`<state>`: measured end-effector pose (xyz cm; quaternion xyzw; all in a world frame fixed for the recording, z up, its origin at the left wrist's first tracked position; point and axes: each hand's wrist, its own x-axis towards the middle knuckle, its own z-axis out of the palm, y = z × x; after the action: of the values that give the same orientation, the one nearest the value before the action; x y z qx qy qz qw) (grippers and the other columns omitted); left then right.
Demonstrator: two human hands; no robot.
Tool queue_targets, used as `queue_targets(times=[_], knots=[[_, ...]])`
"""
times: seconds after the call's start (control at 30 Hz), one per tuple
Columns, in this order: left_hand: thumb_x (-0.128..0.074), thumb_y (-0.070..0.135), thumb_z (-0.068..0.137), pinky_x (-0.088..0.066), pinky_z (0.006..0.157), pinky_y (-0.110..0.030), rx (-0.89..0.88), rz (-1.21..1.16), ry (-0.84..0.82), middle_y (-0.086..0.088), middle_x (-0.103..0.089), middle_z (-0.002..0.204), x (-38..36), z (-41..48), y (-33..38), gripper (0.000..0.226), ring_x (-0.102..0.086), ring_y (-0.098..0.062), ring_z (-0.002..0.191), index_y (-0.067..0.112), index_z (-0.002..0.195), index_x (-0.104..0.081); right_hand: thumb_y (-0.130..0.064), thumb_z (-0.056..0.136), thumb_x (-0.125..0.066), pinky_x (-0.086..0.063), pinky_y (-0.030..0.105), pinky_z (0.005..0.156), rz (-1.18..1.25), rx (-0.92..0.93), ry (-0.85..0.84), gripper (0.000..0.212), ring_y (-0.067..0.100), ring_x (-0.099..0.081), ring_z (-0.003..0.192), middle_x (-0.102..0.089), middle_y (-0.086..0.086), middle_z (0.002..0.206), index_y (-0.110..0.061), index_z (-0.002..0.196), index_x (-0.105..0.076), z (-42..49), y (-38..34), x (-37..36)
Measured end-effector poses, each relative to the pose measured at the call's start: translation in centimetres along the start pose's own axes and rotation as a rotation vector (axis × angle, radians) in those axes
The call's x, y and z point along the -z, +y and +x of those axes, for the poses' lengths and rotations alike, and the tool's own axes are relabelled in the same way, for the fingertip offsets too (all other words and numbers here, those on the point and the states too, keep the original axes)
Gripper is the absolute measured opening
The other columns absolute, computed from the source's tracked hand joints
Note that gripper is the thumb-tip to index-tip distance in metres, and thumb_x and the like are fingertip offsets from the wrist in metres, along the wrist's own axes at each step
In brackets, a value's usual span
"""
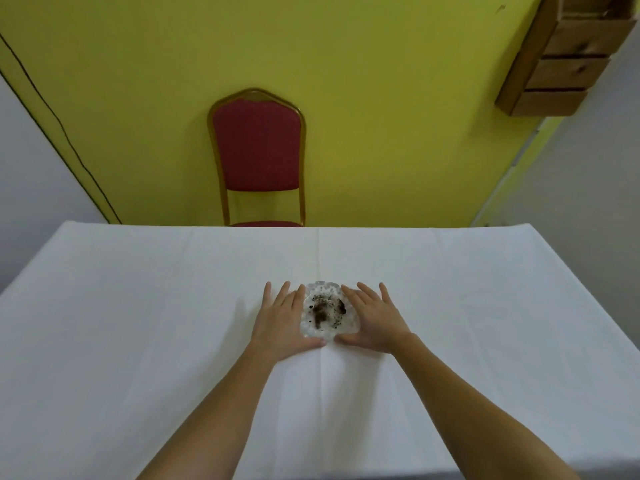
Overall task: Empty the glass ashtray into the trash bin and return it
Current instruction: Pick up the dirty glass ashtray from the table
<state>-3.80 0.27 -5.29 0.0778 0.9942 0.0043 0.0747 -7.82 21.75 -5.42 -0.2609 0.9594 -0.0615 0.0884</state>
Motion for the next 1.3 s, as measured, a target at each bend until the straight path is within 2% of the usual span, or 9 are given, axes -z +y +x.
queue_targets(times=[0.07, 0.13, 0.23, 0.57, 0.67, 0.77, 1.0, 1.13, 1.3], knots=[[-0.018, 0.090, 0.056, 0.014, 0.118, -0.051, -0.005, -0.043, 0.014, -0.003, -0.018, 0.162, -0.1, -0.1, -0.2, 0.128, -0.001, -0.020, 0.151, 0.009, 0.153, -0.004, -0.077, 0.070, -0.045, 0.004, 0.049, 0.121, 0.039, 0.009, 0.024, 0.107, 0.018, -0.012, 0.149, -0.029, -0.001, 0.158, -0.017, 0.153, -0.012, -0.1, -0.2, -0.3], [-0.039, 0.087, 0.064, 0.012, 0.120, -0.050, -0.005, -0.091, 0.002, -0.004, -0.022, 0.160, -0.1, 0.1, 0.1, 0.123, -0.004, -0.020, 0.151, 0.009, 0.153, -0.006, -0.069, 0.073, -0.058, 0.002, 0.049, 0.121, 0.090, 0.006, 0.041, 0.104, 0.017, -0.015, 0.149, -0.032, -0.001, 0.156, -0.016, 0.152, -0.016, -0.1, 0.0, -0.6], [-0.056, 0.080, 0.065, 0.008, 0.121, -0.048, 0.008, -0.131, 0.015, -0.005, -0.028, 0.157, -0.1, -0.1, 0.5, 0.121, -0.013, -0.020, 0.149, 0.010, 0.153, -0.011, -0.065, 0.070, -0.066, 0.001, 0.048, 0.121, 0.120, 0.013, 0.067, 0.105, 0.017, -0.018, 0.148, -0.036, 0.000, 0.154, -0.016, 0.151, -0.021, -0.2, 0.1, -0.9], [-0.062, 0.077, 0.061, 0.002, 0.122, -0.049, -0.005, -0.127, 0.136, -0.004, -0.037, 0.151, 2.7, -1.6, 0.4, 0.122, -0.024, -0.022, 0.144, 0.013, 0.152, -0.013, -0.063, 0.068, -0.070, 0.000, 0.052, 0.120, 0.108, 0.006, 0.184, 0.102, 0.022, -0.018, 0.148, -0.039, -0.003, 0.152, -0.021, 0.149, -0.026, -1.8, -1.4, 1.6], [-0.063, 0.077, 0.060, 0.001, 0.122, -0.050, -0.024, -0.145, 0.185, -0.005, -0.038, 0.151, 4.1, -2.6, 0.3, 0.124, -0.025, -0.024, 0.144, 0.013, 0.152, -0.013, -0.062, 0.065, -0.073, -0.008, 0.057, 0.119, 0.115, 0.003, 0.250, 0.101, 0.026, -0.027, 0.145, -0.043, -0.002, 0.150, -0.023, 0.148, -0.029, -2.9, -2.2, 2.8], [-0.065, 0.076, 0.060, -0.002, 0.121, -0.050, -0.067, -0.152, 0.243, -0.007, -0.041, 0.146, 5.5, -3.8, 0.2, 0.124, -0.031, -0.025, 0.139, 0.013, 0.152, -0.012, -0.058, 0.065, -0.074, -0.018, 0.060, 0.116, 0.112, -0.003, 0.314, 0.100, 0.020, -0.042, 0.137, -0.044, -0.001, 0.149, -0.024, 0.148, -0.031, -4.5, -3.6, 4.2], [-0.071, 0.069, 0.059, -0.006, 0.120, -0.050, -0.178, -0.178, 0.364, -0.008, -0.045, 0.141, 8.1, -6.4, 1.7, 0.122, -0.037, -0.026, 0.134, 0.013, 0.152, -0.016, -0.052, 0.066, -0.077, -0.017, 0.055, 0.116, 0.113, -0.100, 0.412, 0.100, 0.018, -0.041, 0.137, -0.040, 0.001, 0.152, -0.024, 0.149, -0.028, -9.6, -5.9, 6.8], [-0.073, 0.068, 0.057, -0.005, 0.120, -0.049, -0.262, -0.200, 0.362, -0.007, -0.046, 0.140, 7.6, -8.5, 4.7, 0.123, -0.039, -0.026, 0.132, 0.013, 0.152, -0.016, -0.051, 0.066, -0.078, -0.022, 0.049, 0.117, 0.110, -0.188, 0.425, 0.100, 0.017, -0.044, 0.134, -0.040, -0.002, 0.151, -0.025, 0.148, -0.028, -14.6, -5.9, 6.4], [-0.072, 0.069, 0.057, -0.007, 0.120, -0.050, -0.400, -0.202, 0.400, -0.008, -0.047, 0.138, 10.0, -8.4, 9.1, 0.123, -0.041, -0.027, 0.131, 0.012, 0.151, -0.018, -0.050, 0.066, -0.079, -0.034, 0.038, 0.109, 0.069, -0.277, 0.506, 0.098, 0.021, -0.049, 0.130, -0.044, 0.000, 0.148, -0.022, 0.148, -0.032, -19.5, -4.3, 8.6]])
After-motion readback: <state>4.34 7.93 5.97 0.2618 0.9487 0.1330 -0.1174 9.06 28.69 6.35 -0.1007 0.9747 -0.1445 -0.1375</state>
